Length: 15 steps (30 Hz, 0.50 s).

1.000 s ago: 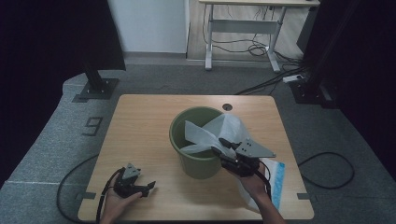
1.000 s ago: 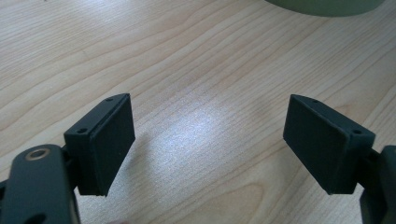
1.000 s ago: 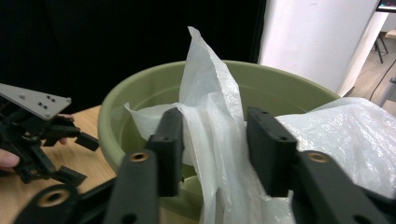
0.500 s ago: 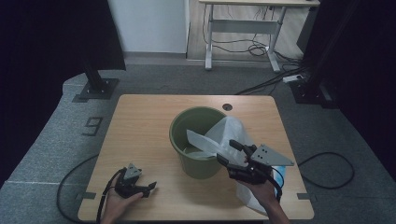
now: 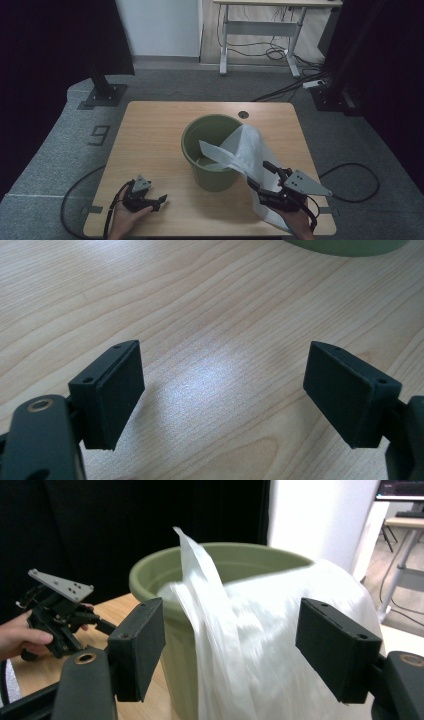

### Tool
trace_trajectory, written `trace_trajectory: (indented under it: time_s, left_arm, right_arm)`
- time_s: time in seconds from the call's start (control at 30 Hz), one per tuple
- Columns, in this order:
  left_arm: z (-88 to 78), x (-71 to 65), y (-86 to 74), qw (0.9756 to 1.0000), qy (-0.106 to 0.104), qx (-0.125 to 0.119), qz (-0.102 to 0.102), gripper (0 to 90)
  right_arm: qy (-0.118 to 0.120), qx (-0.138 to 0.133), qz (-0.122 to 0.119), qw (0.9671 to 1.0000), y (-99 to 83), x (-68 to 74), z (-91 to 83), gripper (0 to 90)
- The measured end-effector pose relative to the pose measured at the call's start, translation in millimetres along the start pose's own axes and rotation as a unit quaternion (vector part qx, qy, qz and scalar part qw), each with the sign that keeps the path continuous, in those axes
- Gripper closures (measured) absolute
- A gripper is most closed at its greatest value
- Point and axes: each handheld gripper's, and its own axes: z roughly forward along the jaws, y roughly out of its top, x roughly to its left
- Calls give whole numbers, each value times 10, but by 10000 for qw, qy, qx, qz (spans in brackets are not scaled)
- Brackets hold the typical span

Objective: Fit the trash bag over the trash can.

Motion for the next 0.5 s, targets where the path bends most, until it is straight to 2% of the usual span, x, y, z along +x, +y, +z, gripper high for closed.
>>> trace_trajectory:
  time_s: [0.13, 0.3, 0.5]
  left_arm:
    - [11, -7, 1, 10000, 0, 17, 7, 164]
    - [5, -13, 2, 10000, -3, 6, 18, 164]
    - [12, -10, 1, 10000, 3, 13, 5, 164]
  right_arm:
    - [-67, 78, 70, 9999, -128, -19, -44, 269]
    - [-195, 305, 120, 9993, -305, 0, -9, 256]
    - [-258, 400, 205, 9987, -441, 36, -21, 250]
